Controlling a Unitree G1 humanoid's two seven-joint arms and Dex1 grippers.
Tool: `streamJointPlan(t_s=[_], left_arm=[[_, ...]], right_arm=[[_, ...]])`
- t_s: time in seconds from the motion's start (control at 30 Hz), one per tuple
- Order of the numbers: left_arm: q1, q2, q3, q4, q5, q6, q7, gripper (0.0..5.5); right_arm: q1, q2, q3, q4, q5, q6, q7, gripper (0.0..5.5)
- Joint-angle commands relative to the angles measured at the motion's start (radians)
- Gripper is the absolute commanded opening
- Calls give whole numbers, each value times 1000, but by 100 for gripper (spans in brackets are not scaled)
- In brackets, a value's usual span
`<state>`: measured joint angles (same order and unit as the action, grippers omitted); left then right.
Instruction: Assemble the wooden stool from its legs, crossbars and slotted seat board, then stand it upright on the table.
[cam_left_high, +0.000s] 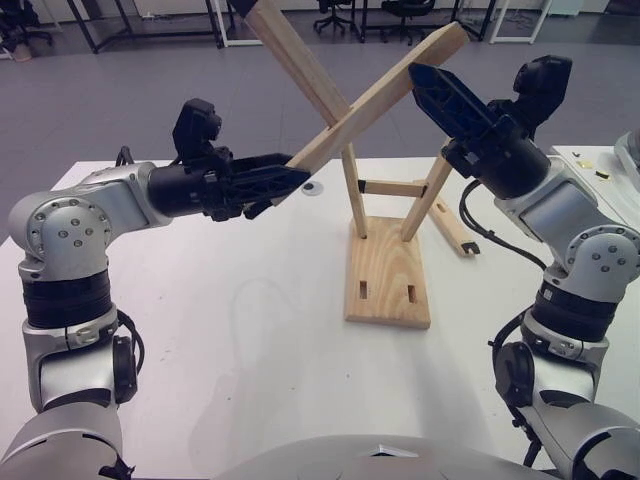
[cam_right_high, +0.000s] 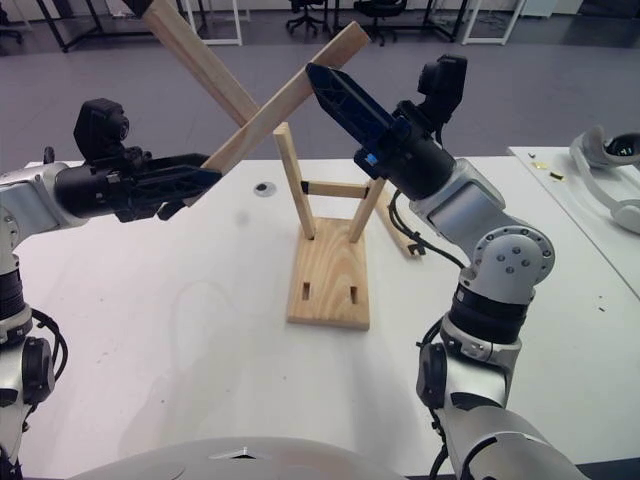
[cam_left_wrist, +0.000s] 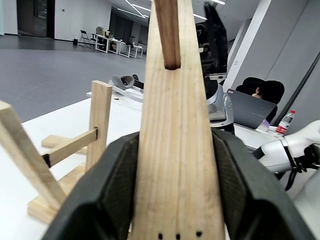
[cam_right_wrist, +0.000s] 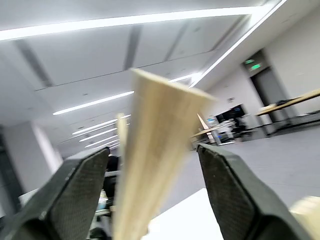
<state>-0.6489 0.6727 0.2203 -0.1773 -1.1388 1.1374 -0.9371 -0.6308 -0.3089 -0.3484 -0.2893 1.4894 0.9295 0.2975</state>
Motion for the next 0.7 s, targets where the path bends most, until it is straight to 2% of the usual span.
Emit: streamJointPlan(t_s=[0.03, 0.17, 0.33, 0.7], left_arm=[[12, 17, -17, -21, -10, 9, -19, 204], [23, 16, -18, -33, -38, 29, -30, 204], [30, 13, -13, -44, -67, 44, -22, 204], [20, 5, -23, -35, -109, 57, 17, 204]], right_arm=[[-5, -43, 2, -2, 114, 10, 0, 357], [5, -60, 13, 19, 102, -24, -19, 420], [20, -69, 24, 40, 91, -43, -22, 420], [69, -95, 48, 0, 168, -46, 35, 216]])
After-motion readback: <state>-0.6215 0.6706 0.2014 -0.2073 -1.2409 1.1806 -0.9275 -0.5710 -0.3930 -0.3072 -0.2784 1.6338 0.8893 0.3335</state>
